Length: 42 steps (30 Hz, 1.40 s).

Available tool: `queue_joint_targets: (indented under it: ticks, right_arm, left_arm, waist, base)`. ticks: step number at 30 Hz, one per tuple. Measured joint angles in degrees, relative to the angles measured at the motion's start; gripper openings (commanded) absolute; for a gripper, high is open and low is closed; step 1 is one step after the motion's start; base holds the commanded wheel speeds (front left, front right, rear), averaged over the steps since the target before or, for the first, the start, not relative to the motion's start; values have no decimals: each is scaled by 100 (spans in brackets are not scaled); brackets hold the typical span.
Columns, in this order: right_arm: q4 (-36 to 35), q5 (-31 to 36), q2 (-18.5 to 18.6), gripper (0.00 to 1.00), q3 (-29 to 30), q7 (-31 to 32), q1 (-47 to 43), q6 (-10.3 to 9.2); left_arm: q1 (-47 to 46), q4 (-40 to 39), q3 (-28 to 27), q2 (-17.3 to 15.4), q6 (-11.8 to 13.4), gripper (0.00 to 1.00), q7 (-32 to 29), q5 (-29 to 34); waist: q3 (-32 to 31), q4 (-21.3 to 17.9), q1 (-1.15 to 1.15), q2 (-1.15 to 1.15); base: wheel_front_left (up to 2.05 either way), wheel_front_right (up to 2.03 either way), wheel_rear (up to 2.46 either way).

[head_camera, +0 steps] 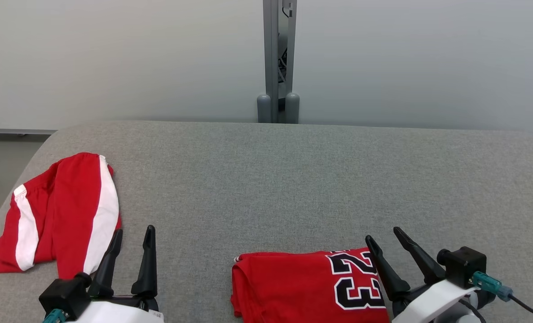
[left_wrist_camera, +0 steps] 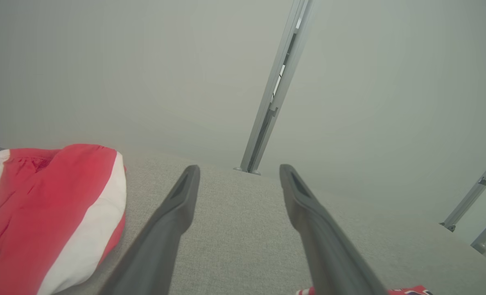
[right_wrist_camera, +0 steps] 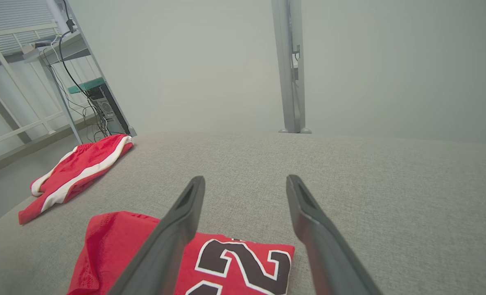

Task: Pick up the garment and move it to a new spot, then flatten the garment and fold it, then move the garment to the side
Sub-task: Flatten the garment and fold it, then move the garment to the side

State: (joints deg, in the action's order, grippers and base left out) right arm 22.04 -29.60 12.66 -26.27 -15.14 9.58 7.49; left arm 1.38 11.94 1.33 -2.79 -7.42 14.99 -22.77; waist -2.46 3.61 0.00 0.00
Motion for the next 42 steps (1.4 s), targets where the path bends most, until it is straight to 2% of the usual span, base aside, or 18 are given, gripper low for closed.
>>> queue_joint_targets:
  ticks: [9,13,21,32,33,34,42]
  right_arm:
    - [-112,391,-75,100,187,1,-57,0]
    - [-59,1004,-188,100,744,0,-98,0]
    - [-3,1975,-686,100,1722,0,-249,0]
    - [-103,2417,-942,100,2135,1,-368,0]
    - [-108,2417,-946,45,2097,0,-380,0]
    - [-125,2416,-948,0,2020,1,-385,0]
    - [-278,2298,-981,0,758,0,-385,0]
  left_arm:
    - [33,20,55,0,0,100,0,15]
    - [49,52,92,0,0,100,0,5]
    - [52,257,277,3,0,100,0,88]
    - [35,311,344,0,0,100,0,149]
    - [34,310,348,1,0,100,0,149]
    - [31,309,350,1,0,100,0,149]
    - [-69,310,409,1,0,100,0,126]
  waist:
    - [-5,65,0,0]
    - [11,104,0,0]
    - [67,121,0,0]
    - [122,45,0,0]
    - [129,45,0,0]
    - [138,47,0,0]
    - [277,166,0,0]
  base:
    - [0,0,0]
    - [0,0,0]
    - [0,0,0]
    - [0,0,0]
    - [0,0,0]
    - [0,0,0]
    - [0,0,0]
